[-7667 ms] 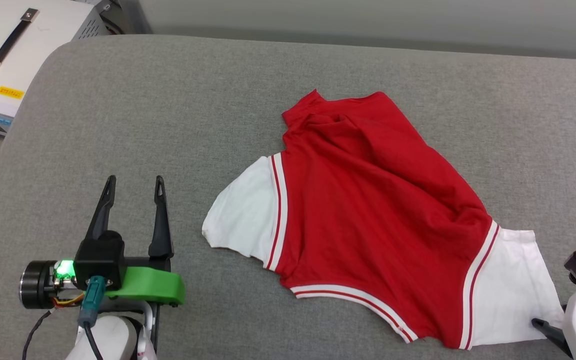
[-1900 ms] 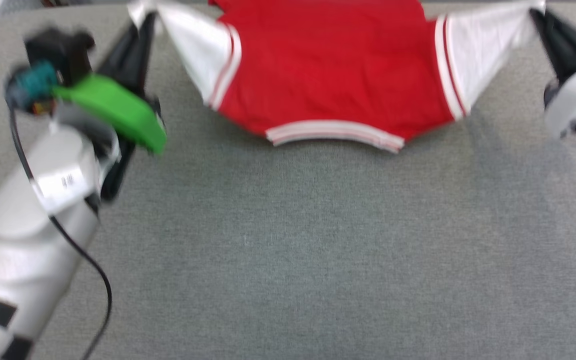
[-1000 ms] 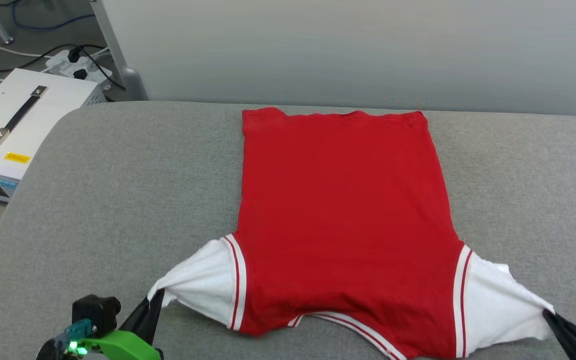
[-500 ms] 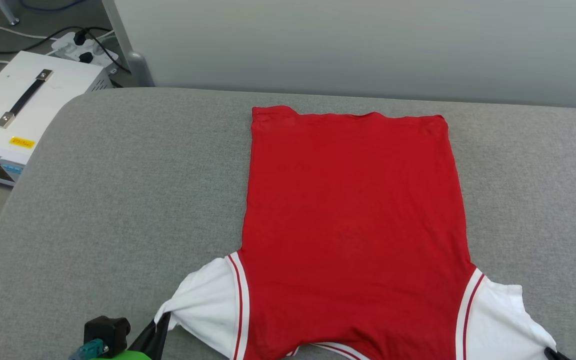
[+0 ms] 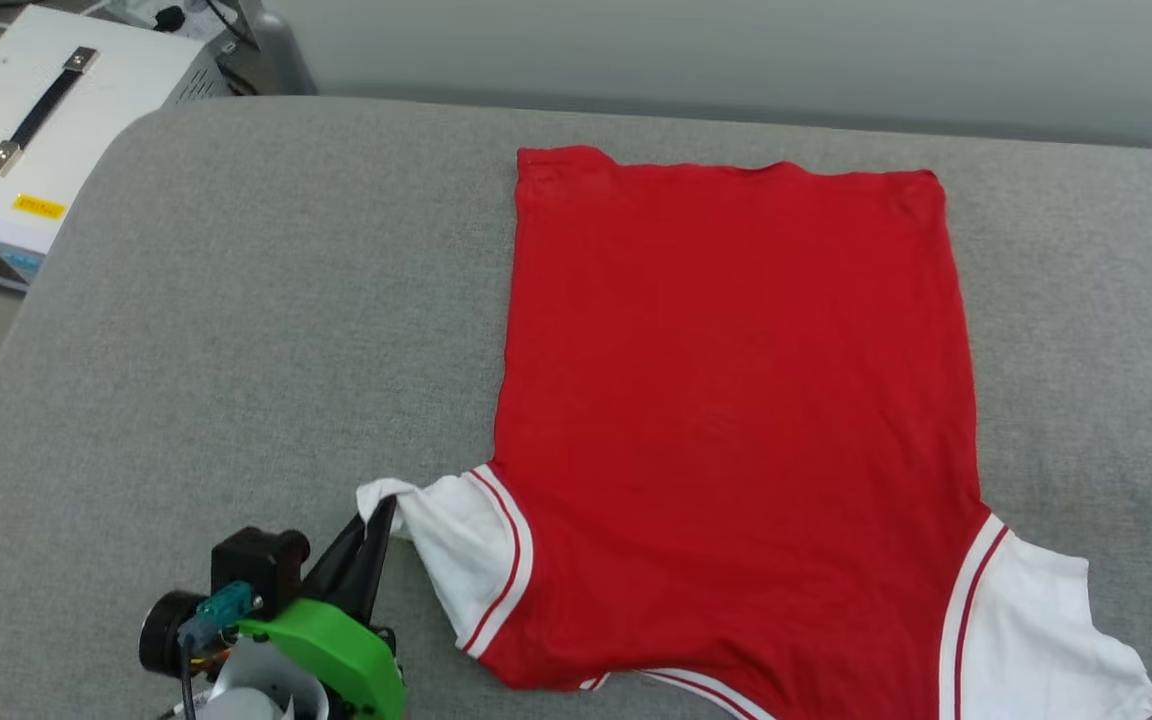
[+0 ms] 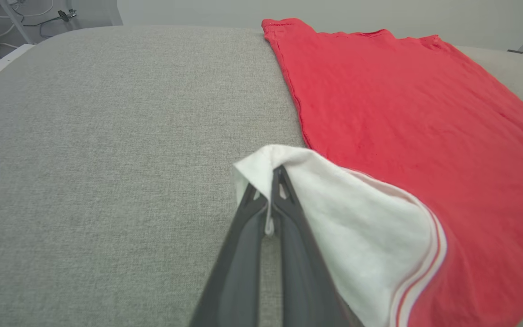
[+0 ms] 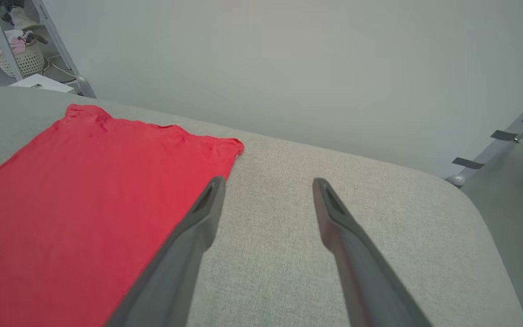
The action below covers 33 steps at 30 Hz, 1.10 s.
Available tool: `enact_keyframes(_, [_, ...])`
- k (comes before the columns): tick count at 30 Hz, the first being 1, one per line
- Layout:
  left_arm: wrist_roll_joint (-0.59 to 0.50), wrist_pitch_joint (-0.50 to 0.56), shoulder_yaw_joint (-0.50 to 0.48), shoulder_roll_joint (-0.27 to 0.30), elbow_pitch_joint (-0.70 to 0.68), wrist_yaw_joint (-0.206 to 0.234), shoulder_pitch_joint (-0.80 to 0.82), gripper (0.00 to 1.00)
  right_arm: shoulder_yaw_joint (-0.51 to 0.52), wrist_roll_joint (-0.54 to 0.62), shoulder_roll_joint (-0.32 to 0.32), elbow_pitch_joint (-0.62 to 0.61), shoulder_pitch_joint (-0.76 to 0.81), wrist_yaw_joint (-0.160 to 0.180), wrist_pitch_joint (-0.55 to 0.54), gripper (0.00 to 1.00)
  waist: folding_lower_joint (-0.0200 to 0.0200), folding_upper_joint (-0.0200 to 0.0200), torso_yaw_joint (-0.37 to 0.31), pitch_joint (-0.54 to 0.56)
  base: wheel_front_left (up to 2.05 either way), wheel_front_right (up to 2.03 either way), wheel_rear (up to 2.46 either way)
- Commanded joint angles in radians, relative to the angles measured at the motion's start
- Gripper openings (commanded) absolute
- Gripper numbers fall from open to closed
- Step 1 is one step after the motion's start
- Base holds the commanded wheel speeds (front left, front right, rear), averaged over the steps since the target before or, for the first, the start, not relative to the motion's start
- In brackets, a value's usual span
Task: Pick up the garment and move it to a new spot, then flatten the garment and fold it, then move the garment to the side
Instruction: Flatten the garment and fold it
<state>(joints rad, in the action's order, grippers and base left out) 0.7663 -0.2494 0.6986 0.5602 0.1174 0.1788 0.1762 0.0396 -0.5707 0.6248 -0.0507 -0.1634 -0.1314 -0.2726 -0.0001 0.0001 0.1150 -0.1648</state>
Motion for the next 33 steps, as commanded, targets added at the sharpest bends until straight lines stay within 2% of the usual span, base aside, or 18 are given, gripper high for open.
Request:
enact_keyframes(1, [-0.025,-0.009,-0.008,-0.012,-0.011,-0.002,0.035,0.0,-0.001,0.009,0.007,-0.009,-0.095,0.001,-0.027,1.0,0.0001,-0.0001,0.05,-0.088,0.0,0.0,0.0])
enact_keyframes(6, [-0.074,-0.011,-0.016,-0.055,-0.037,-0.008,0.1,0.0,-0.075,0.016,0.044,0.055,-0.396,0.001,-0.175,1.0,0.0001,-0.0001,0.098,-0.187,0.0,0.0,0.0])
enact_keyframes(11, [-0.122,-0.012,-0.035,-0.103,-0.064,-0.019,0.146,0.0,-0.191,0.002,0.055,0.215,-0.682,0.001,-0.441,1.0,0.0001,-0.0001,0.139,-0.278,0.0,0.0,0.0])
enact_keyframes(15, [-0.161,-0.012,-0.052,-0.144,-0.083,-0.034,0.169,0.0,-0.272,-0.004,0.058,0.342,-0.845,0.001,-0.66,1.0,0.0001,-0.0001,0.17,-0.342,0.0,0.0,0.0])
enact_keyframes(18, [-0.187,-0.012,-0.064,-0.173,-0.093,-0.049,0.183,0.0,-0.294,0.003,0.053,0.414,-0.927,0.001,-0.757,1.0,0.0001,-0.0001,0.193,-0.383,0.0,0.0,0.0])
enact_keyframes(21, [-0.226,-0.012,-0.095,-0.217,-0.108,-0.075,0.199,0.0,-0.316,0.047,0.049,0.508,-0.999,0.001,-0.816,1.0,0.0001,-0.0001,0.229,-0.44,0.0,0.0,0.0])
enact_keyframes(23, [-0.24,-0.012,-0.106,-0.231,-0.112,-0.085,0.201,0.0,-0.32,0.05,0.041,0.535,-1.002,0.001,-0.808,1.0,0.0001,-0.0001,0.238,-0.456,0.0,0.0,0.0])
enact_keyframes(27, [-0.263,-0.012,-0.129,-0.255,-0.111,-0.105,0.2,0.0,-0.346,0.053,0.034,0.587,-0.958,0.001,-0.794,1.0,0.0001,-0.0001,0.246,-0.471,0.0,0.0,0.0])
enact_keyframes(33, [-0.287,-0.012,-0.162,-0.277,-0.092,-0.133,0.188,0.0,-0.372,0.02,0.057,0.632,-0.866,0.001,-0.809,1.0,0.0001,-0.0001,0.246,-0.46,0.0,0.0,0.0])
